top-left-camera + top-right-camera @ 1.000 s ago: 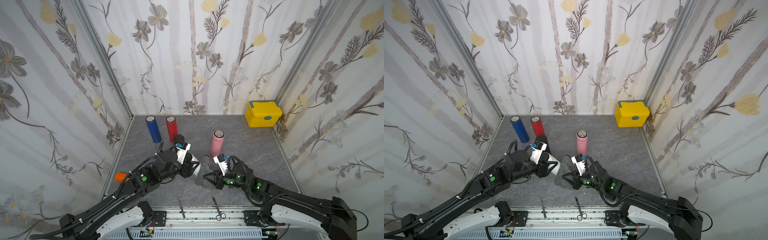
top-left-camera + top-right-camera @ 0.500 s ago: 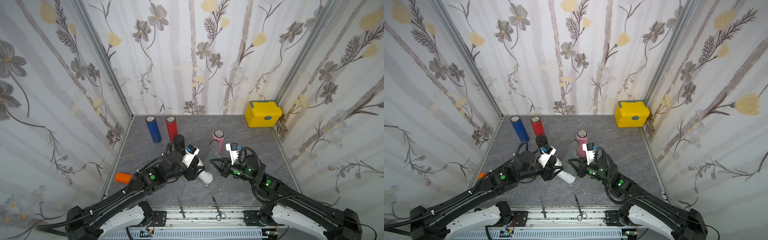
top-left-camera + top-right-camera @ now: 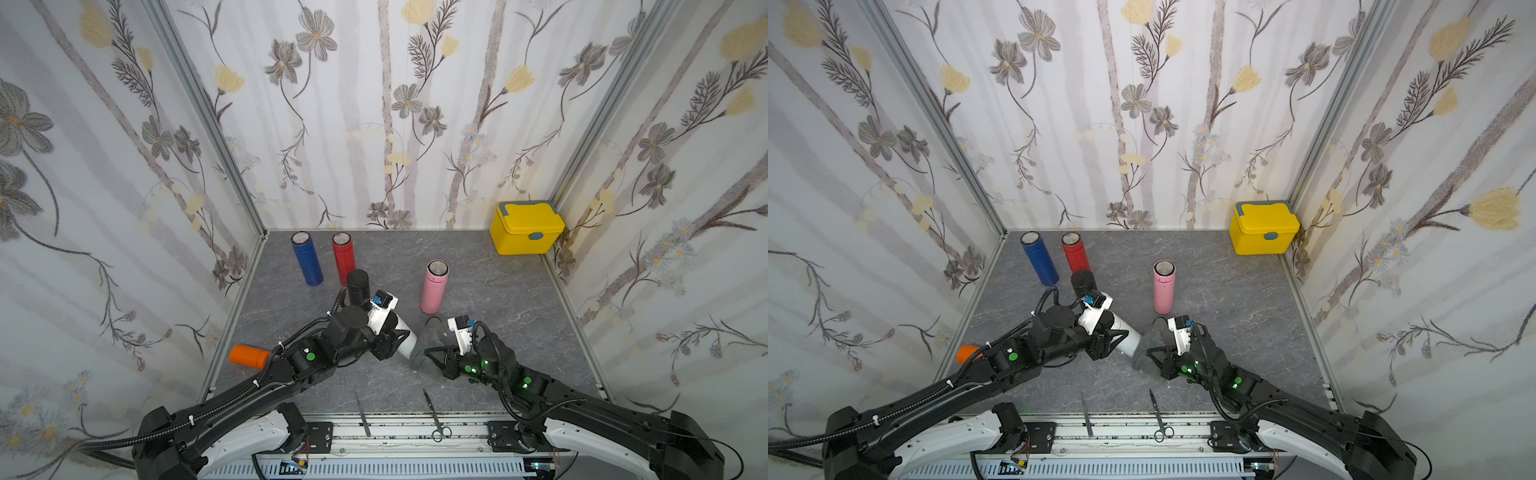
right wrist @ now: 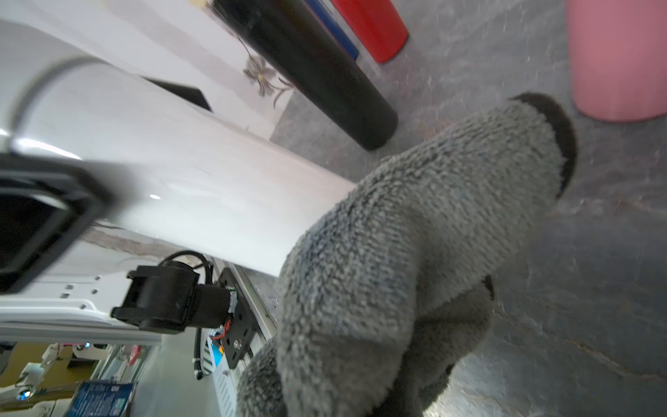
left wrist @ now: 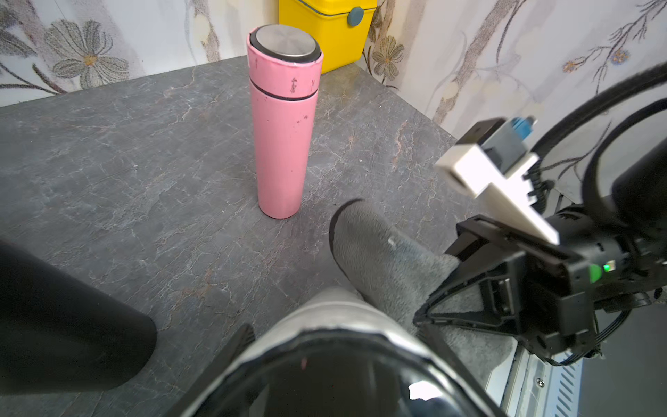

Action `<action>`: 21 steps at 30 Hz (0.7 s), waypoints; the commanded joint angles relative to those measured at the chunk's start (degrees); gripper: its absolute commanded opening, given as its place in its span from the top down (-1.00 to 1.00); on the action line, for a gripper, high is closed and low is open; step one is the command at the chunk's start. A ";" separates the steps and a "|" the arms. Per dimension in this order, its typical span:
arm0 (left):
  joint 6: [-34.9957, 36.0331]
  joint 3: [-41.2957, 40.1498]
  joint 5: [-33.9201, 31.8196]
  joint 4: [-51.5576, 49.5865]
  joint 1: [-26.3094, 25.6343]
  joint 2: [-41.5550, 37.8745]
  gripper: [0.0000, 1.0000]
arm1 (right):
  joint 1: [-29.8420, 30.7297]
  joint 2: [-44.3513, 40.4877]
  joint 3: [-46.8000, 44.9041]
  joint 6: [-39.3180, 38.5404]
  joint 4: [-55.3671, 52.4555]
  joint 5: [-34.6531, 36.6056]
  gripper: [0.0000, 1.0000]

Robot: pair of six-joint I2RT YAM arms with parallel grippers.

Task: Wipe the surface of the thermos
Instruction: Wipe the dirt from the surface of the thermos.

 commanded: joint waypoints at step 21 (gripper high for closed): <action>-12.36 4.11 -13.16 5.46 -1.69 -0.89 1.00 | 6.17 -0.03 0.42 -3.88 -3.38 14.04 1.00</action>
